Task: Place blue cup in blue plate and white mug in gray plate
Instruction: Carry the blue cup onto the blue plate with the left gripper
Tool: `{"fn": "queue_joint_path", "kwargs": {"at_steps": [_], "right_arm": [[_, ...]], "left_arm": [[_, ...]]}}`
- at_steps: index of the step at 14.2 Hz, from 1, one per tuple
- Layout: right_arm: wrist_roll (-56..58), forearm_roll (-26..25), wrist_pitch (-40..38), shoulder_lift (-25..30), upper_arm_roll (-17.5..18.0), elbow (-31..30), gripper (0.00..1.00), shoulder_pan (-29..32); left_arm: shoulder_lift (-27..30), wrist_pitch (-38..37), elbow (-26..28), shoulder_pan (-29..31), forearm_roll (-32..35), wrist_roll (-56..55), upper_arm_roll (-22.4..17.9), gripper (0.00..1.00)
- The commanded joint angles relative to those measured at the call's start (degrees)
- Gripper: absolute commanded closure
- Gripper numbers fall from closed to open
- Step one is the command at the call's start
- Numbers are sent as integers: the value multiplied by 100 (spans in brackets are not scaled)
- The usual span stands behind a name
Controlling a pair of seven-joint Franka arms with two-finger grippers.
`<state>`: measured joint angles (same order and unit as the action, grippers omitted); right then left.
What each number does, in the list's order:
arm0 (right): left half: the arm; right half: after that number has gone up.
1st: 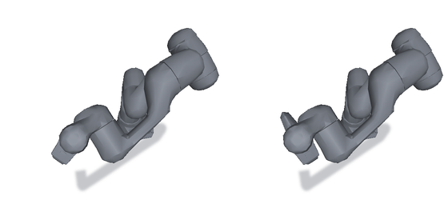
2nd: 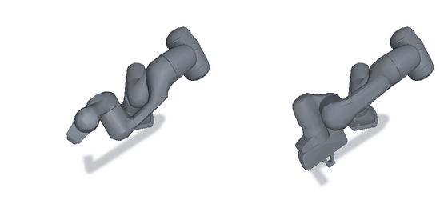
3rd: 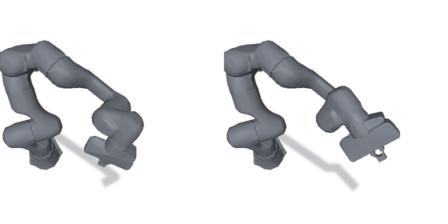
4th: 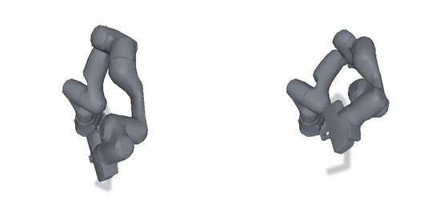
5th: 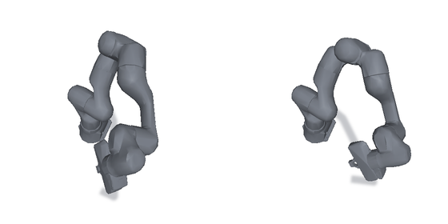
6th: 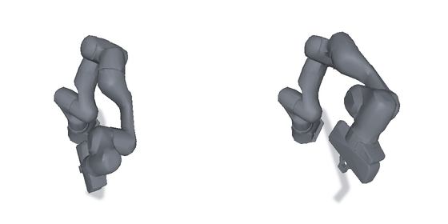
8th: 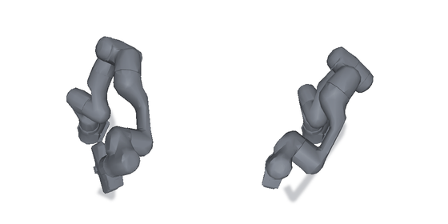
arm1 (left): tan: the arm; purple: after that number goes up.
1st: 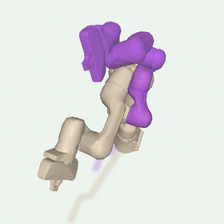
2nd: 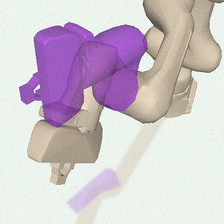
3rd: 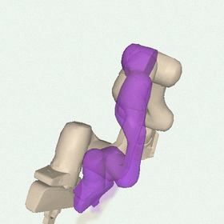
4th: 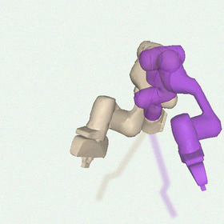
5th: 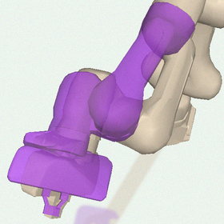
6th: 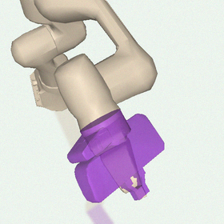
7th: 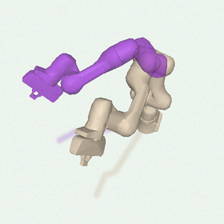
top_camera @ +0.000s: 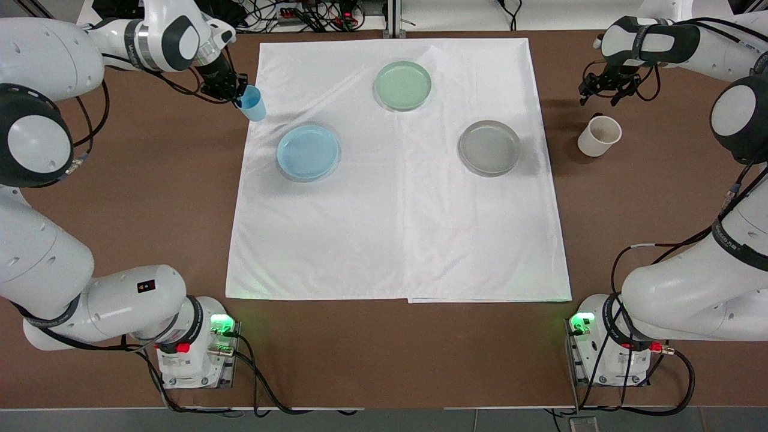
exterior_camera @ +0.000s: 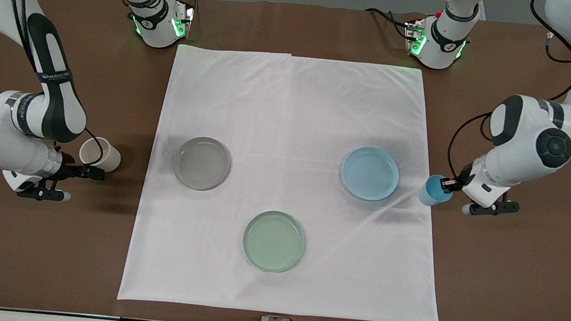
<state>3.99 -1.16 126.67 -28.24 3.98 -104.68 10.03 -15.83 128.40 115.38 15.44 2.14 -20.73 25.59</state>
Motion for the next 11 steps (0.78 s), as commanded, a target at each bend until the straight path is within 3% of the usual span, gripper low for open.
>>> {"fn": "queue_joint_path", "kwargs": {"at_steps": [1,3,7,11], "right_arm": [[-13,-121,69,-67,76,-53,3,165],[-13,-130,95,-138,76,-53,8,192],[-13,-218,112,-155,68,-158,31,236],[-13,-341,130,-182,76,-211,46,280]], "left_arm": [[-104,-35,11,-102,84,-790,314,100],[-200,-34,-85,-496,84,-1403,315,100],[-841,-17,-691,-1113,154,-2329,289,100],[-1273,9,-842,-1394,1172,-3313,306,100]]}}
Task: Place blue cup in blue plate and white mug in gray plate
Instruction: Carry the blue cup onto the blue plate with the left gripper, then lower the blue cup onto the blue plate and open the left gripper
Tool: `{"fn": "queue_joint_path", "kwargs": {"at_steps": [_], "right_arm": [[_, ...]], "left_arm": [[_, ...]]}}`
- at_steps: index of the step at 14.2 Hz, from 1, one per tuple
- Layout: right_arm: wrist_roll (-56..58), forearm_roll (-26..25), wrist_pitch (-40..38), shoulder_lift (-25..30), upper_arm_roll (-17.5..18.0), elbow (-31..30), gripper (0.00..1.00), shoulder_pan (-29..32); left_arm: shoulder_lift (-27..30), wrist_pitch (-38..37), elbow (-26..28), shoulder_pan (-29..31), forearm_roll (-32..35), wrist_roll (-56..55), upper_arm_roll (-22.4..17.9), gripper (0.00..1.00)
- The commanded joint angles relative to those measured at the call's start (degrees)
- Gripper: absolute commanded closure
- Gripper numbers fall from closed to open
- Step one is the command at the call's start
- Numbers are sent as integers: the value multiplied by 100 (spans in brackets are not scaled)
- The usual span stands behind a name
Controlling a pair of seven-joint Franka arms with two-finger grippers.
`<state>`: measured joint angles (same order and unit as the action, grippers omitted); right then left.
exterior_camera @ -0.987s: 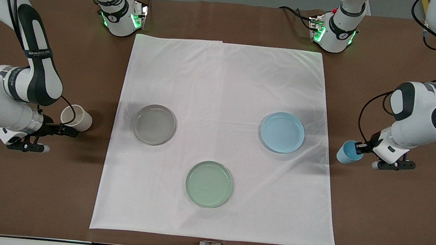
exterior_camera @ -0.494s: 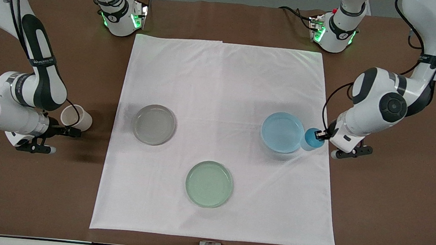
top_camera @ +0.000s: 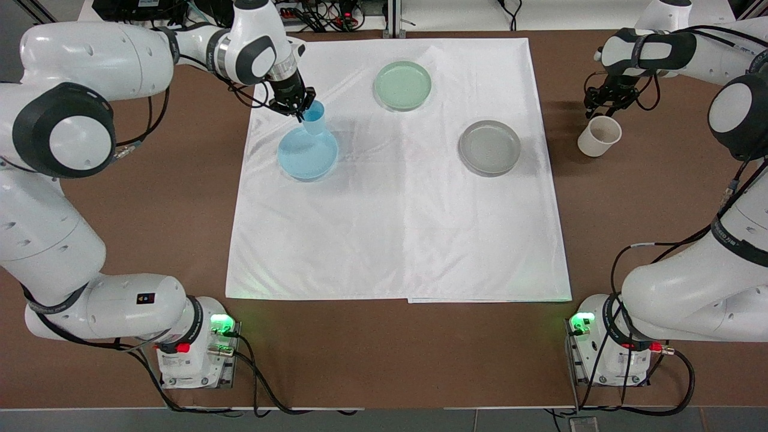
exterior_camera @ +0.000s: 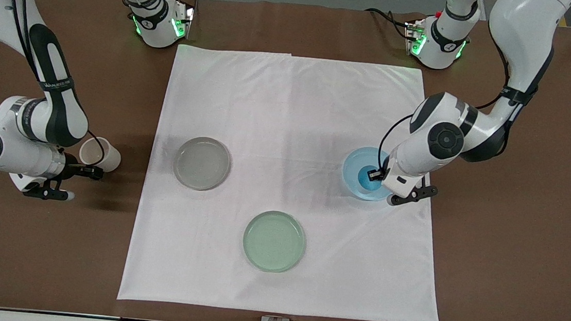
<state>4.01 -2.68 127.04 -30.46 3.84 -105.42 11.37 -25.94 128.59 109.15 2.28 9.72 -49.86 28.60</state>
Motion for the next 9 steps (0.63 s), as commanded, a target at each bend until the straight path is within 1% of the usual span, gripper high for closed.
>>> {"fn": "queue_joint_path", "kwargs": {"at_steps": [1,4,5,6,7,9], "right_arm": [[-15,-189,93,31,90,-137,49,154],[-15,-197,93,14,90,-137,61,155],[-15,-197,93,14,90,-128,64,155],[-15,-197,102,14,90,-120,66,155],[-23,-197,102,14,90,-111,66,146],[-23,-197,102,14,90,-93,66,146]], "left_arm": [[-332,-9,-254,-79,478,-436,5,100],[-473,17,-307,-70,487,-437,-4,100],[-508,17,-333,-61,479,-437,-4,98],[-526,17,-342,-52,461,-463,-4,90],[-526,8,-342,-44,426,-472,-4,90],[-500,-44,-333,-17,399,-472,-4,93]]}}
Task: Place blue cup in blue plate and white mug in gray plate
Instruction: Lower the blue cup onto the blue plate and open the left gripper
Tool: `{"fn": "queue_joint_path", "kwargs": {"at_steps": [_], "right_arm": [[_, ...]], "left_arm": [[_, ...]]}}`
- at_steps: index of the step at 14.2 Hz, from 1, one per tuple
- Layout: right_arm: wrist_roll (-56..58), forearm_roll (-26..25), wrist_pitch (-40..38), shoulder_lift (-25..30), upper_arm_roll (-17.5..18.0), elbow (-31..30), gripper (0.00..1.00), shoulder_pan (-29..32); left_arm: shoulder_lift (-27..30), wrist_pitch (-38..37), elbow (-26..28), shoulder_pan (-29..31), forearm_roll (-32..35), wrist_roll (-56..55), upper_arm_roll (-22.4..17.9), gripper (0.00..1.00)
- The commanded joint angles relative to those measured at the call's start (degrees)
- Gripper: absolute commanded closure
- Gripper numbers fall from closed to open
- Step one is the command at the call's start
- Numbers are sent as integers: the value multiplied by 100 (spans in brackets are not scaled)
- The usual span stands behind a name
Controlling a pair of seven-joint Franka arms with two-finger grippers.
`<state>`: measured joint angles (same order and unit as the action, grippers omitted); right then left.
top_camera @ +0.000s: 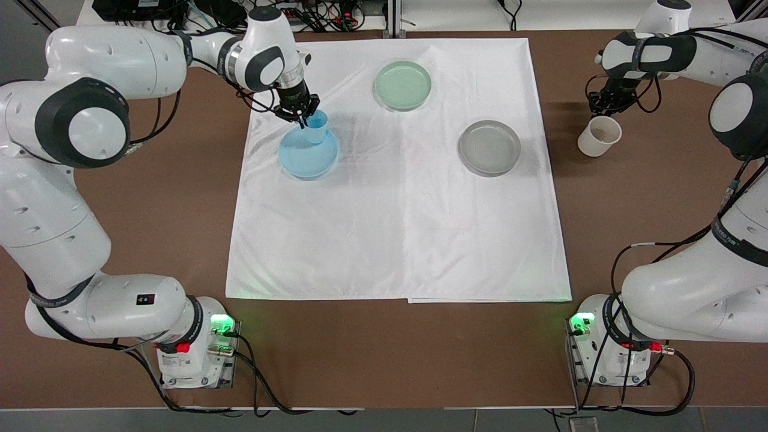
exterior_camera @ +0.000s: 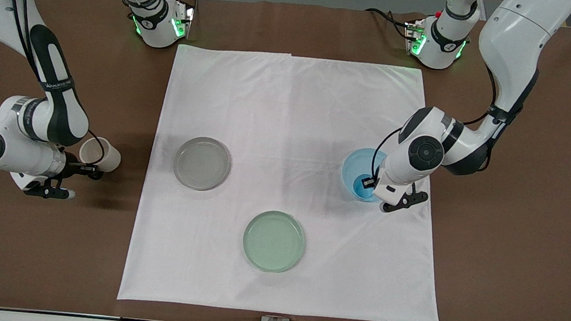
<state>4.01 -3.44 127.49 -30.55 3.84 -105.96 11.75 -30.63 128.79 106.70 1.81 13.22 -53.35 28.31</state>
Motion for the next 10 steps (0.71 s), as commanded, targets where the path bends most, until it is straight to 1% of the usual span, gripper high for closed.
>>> {"fn": "queue_joint_path", "kwargs": {"at_steps": [1,2,3,4,5,6,7,8,9,10], "right_arm": [[-23,-122,74,23,91,-30,66,100],[-23,-122,100,32,91,-30,67,99],[-32,-122,118,23,91,-21,67,99],[-32,-122,144,23,91,-12,67,99],[-32,-122,188,32,91,-12,67,99],[-32,-122,214,32,91,-12,67,99],[-32,-122,232,32,91,-12,67,99],[-41,-122,241,32,91,-12,67,99],[-49,-122,241,32,91,-12,67,99],[-50,-122,241,32,91,-12,68,99]], "left_arm": [[-14,-82,-71,56,49,-123,34,92],[-14,-91,-62,47,49,-131,34,89],[-22,-152,-88,47,49,-123,34,70],[-14,-188,-88,56,49,-123,34,54],[-14,-188,-97,56,49,-123,34,32],[4,-188,-106,73,49,-123,34,6],[74,-223,-149,82,49,-105,34,0],[179,-432,-263,100,58,-53,25,0],[223,-738,-516,100,58,-44,25,0],[267,-1298,-919,100,58,-35,25,0]]}}
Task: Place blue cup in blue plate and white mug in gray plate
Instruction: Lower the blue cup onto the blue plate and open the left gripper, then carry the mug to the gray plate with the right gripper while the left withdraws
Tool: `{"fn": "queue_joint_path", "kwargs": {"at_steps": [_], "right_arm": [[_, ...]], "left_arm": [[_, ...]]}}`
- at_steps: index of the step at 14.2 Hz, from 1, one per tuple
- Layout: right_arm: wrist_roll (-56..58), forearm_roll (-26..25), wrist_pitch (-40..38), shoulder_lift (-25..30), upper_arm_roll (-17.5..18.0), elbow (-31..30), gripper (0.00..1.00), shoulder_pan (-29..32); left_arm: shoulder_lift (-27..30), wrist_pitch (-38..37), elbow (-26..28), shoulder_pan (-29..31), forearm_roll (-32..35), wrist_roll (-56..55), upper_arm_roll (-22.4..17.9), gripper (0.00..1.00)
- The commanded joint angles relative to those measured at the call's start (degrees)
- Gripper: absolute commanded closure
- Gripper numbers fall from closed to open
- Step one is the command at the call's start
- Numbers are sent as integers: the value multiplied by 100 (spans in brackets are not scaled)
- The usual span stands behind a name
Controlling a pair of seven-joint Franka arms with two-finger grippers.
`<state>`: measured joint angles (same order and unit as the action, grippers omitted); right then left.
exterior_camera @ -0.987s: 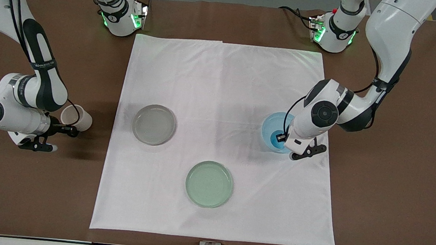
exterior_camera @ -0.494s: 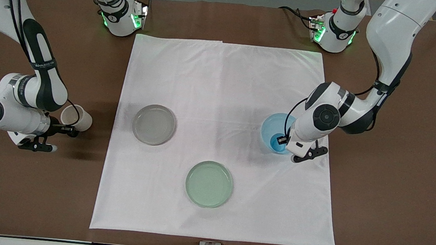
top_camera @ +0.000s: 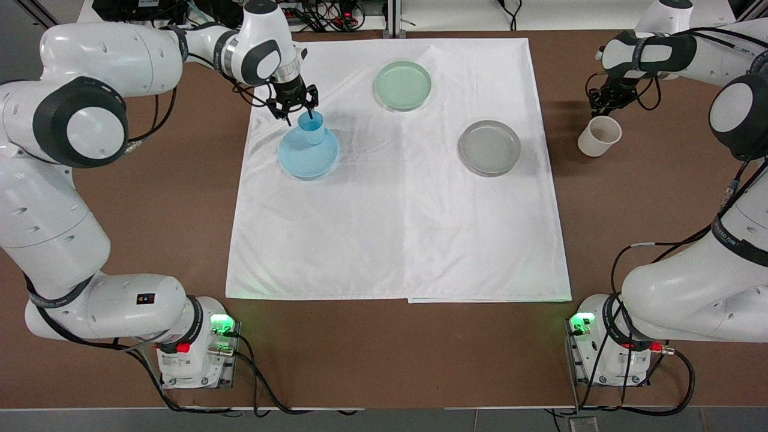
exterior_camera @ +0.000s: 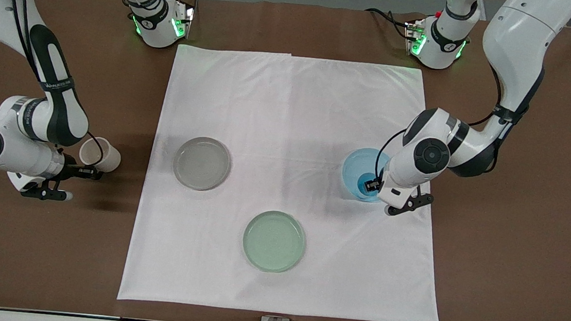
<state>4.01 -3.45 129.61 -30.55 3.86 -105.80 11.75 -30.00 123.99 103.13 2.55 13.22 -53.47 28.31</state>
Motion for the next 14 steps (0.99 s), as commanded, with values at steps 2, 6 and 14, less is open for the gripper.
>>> {"fn": "queue_joint_path", "kwargs": {"at_steps": [2,6,14], "right_arm": [[-49,-121,29,23,88,-46,73,99],[-50,-112,-41,32,97,-37,86,99],[-1293,-86,-1790,744,141,534,94,-1330]], "left_arm": [[213,-1787,-1441,148,120,238,17,0],[318,-2616,-2490,491,102,932,26,0],[1663,-3522,-2579,1765,-248,3990,122,0]]}}
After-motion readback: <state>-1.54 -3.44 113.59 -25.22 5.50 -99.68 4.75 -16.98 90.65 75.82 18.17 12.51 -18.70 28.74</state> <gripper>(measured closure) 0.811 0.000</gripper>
